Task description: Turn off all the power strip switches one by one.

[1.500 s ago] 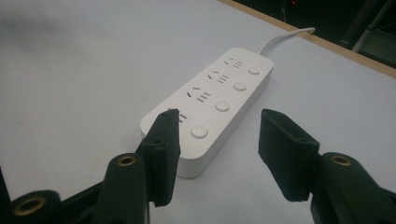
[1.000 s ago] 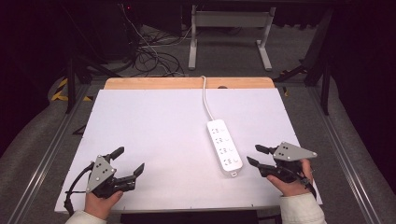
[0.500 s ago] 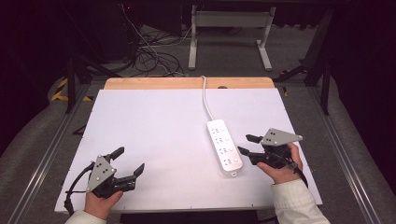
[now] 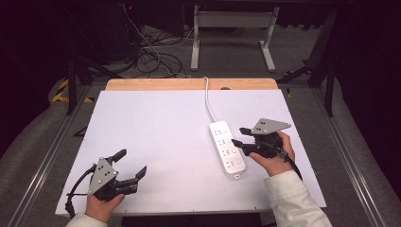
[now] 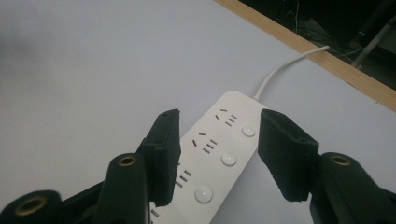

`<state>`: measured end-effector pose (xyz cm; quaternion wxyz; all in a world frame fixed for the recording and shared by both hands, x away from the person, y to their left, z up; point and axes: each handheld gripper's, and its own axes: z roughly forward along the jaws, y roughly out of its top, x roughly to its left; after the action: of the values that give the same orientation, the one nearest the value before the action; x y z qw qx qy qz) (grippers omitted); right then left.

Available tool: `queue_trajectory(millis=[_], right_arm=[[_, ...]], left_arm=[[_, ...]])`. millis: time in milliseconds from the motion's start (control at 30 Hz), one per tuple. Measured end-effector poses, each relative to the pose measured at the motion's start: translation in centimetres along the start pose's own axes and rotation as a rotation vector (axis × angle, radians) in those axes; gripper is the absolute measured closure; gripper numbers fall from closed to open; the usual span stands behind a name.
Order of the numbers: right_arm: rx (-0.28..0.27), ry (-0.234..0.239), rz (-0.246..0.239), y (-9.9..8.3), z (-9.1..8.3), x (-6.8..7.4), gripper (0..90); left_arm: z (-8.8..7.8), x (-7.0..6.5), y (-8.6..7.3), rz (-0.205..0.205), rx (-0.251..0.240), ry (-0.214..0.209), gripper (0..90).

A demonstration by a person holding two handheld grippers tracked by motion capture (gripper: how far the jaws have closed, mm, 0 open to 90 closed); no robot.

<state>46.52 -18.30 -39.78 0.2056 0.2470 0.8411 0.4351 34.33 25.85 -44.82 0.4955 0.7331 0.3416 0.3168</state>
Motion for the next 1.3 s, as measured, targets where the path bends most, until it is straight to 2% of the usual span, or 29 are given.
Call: queue_trajectory(millis=[567, 700, 867, 967, 1000, 1033, 1100, 1133, 1167, 1200, 1267, 1300], right_arm=[[0.042, 0.021, 0.007, 2.1, 3.8, -1.3, 50.9], [0.054, 0.006, 0.01, 2.3, 4.9, -1.5, 51.2], [0.059, -0.011, 0.01, 2.4, 5.3, -1.8, 54.5], [0.071, -0.015, -0.024, 2.4, 5.5, -2.0, 65.6], [0.075, -0.005, -0.021, 2.4, 5.5, -2.0, 71.1], [0.073, 0.014, -0.017, 2.5, 5.5, -2.1, 73.6], [0.075, 0.019, -0.023, 2.6, 5.5, -2.2, 75.4], [0.089, 0.015, -0.033, 2.8, 5.6, -2.3, 82.5], [0.09, 0.036, -0.019, 2.9, 5.6, -2.5, 87.5], [0.091, 0.039, -0.018, 2.9, 5.7, -2.6, 90.0], [0.099, 0.038, -0.016, 3.0, 5.8, -2.7, 90.0], [0.123, 0.041, -0.001, 3.1, 6.0, -2.9, 90.0]], left_arm=[[0.0, 0.0, 0.0, -0.002, 0.001, -0.005, 16.0], [0.1, 0.0, 0.0, 0.012, 0.011, -0.01, 15.6], [0.1, 0.0, 0.0, 0.014, 0.01, -0.01, 15.5], [0.1, 0.0, 0.0, 0.017, 0.01, -0.011, 15.5], [0.1, 0.0, 0.0, 0.009, 0.008, -0.012, 15.5], [0.1, 0.0, 0.0, 0.007, 0.008, -0.011, 15.5], [0.1, -0.1, 0.0, 0.006, 0.008, -0.011, 15.5], [0.1, -0.1, 0.0, 0.006, 0.008, -0.012, 15.5], [0.1, -0.1, 0.0, 0.007, 0.009, -0.012, 15.5], [0.1, 0.0, 0.0, 0.019, 0.009, -0.009, 15.5], [0.1, -0.1, 0.0, 0.016, 0.01, -0.01, 15.5], [0.1, 0.0, 0.0, 0.02, 0.009, -0.007, 15.5]])
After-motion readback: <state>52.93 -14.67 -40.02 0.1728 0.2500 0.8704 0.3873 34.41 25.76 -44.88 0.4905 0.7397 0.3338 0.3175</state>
